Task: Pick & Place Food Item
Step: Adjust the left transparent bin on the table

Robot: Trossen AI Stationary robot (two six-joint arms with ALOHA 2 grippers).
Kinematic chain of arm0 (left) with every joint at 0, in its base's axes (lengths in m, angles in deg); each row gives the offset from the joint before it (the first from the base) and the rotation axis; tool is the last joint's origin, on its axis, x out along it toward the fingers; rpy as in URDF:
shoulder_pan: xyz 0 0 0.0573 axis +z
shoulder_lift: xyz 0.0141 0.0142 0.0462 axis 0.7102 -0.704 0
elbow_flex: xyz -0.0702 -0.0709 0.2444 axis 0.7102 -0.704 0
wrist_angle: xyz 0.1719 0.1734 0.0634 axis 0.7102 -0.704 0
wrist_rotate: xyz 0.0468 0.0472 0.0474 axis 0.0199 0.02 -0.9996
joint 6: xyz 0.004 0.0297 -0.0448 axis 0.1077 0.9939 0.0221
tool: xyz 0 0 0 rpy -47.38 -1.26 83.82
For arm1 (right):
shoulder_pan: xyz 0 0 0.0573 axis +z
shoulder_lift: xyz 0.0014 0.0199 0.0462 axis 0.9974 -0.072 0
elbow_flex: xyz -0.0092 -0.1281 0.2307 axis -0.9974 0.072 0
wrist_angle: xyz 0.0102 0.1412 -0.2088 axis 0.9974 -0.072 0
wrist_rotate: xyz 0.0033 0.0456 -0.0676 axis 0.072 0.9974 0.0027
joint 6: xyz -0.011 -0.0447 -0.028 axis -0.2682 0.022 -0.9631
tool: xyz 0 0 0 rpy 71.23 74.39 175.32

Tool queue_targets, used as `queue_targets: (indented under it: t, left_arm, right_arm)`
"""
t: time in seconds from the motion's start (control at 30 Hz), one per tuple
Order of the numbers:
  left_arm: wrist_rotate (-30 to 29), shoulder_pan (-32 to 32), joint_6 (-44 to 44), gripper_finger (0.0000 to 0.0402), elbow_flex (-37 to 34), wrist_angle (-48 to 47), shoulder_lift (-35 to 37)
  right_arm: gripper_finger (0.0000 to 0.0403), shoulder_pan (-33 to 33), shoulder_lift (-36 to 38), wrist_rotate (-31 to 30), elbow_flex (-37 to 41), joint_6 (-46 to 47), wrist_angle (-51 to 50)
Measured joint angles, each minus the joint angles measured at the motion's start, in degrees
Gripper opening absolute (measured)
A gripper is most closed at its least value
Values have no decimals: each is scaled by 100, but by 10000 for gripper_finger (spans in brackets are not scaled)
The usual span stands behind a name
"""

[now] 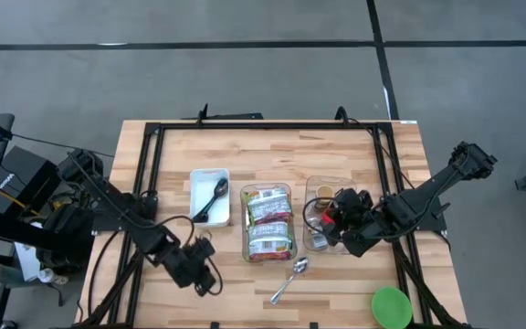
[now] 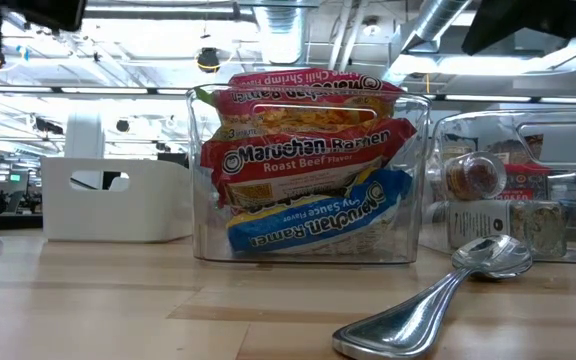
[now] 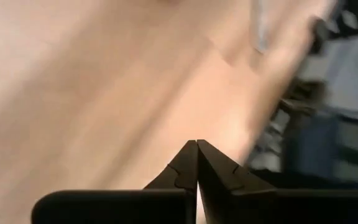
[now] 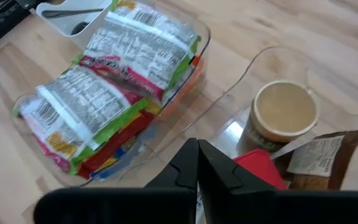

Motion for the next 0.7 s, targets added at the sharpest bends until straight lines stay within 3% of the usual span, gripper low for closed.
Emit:
queue_targets:
  t: [0.23,0.43,0.7]
  left_arm:
    - [-990,18,25,0,0,-796,0]
    - [-1454,21,27,0,0,-1120,0]
    - [-1715,219,34,0,0,-1109,0]
  right_arm:
    - [1,40,0,611,0,-35,395]
    - [1,362,0,1220,2,-295,1376]
    - [0,1164,-2,1190,2,668,1914]
